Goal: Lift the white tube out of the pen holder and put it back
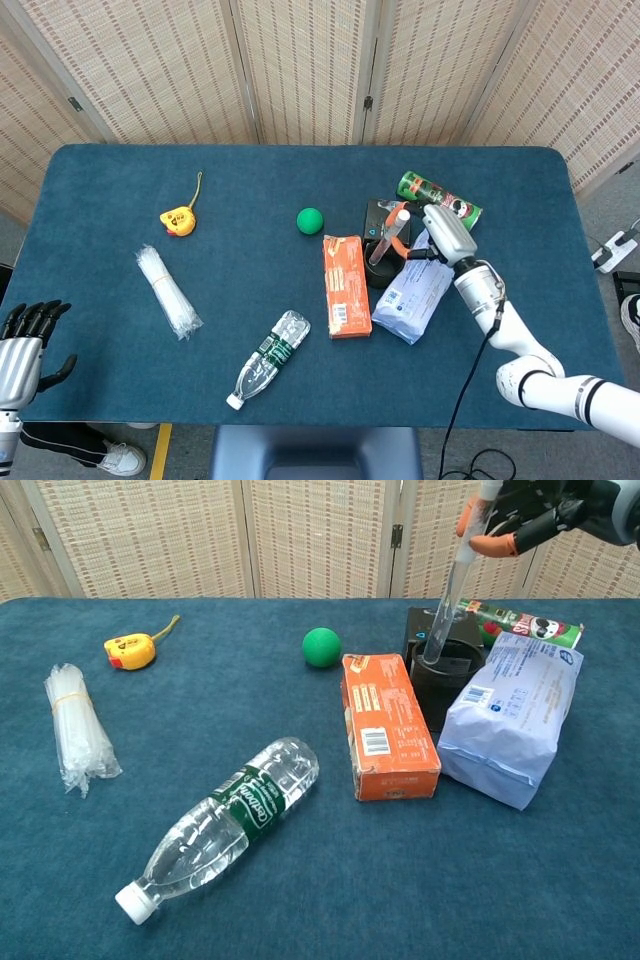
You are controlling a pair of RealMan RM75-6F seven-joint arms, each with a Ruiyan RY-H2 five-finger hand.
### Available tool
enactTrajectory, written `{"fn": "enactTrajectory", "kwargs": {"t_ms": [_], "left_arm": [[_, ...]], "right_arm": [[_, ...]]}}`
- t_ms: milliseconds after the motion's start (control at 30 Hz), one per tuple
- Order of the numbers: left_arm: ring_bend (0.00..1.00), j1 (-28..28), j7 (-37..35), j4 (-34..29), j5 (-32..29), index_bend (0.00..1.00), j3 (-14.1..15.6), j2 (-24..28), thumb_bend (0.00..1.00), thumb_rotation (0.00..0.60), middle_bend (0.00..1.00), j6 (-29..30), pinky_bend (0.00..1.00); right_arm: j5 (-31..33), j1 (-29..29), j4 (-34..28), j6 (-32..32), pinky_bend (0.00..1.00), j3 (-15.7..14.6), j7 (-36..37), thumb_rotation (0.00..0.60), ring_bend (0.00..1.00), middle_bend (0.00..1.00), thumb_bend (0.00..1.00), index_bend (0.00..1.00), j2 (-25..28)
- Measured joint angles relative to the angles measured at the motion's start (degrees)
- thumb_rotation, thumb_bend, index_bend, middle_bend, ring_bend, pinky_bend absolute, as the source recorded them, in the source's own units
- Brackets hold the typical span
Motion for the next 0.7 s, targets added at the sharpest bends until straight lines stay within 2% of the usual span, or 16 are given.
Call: {"fn": "enactTrajectory", "kwargs": {"t_ms": [533,633,700], "left_arm": [[0.14,0.1,-0.3,0.5,0.0,0.2,0.3,-0.5,0.33,0.6,0.18,-0.2,0.12],[0.14,0.1,-0.4,0.5,0.1,0.2,0.2,-0.5,0.33,0.6,0.18,-0.1,0.12],[0.14,0.1,-0.4,0.6,0.1,0.2,0.2,-0.5,0.33,0.6,0.18,-0.1,0.12]], "right_arm": [[-1.3,0.7,8.5,-0.5,0.2,-3.2,-0.6,0.6,0.24,0.42,0.44,0.64,-7.0],[-1.9,0.7,10.4,-0.6,0.18,-3.7,-0.2,0.6,0.22,0.4,0.44,0.6,-8.5],[-2.1,0.8,10.8,-0.6,0.17,-3.9,0.0,0.6,0.19,0.36,0.44,0.51,-8.8]]}}
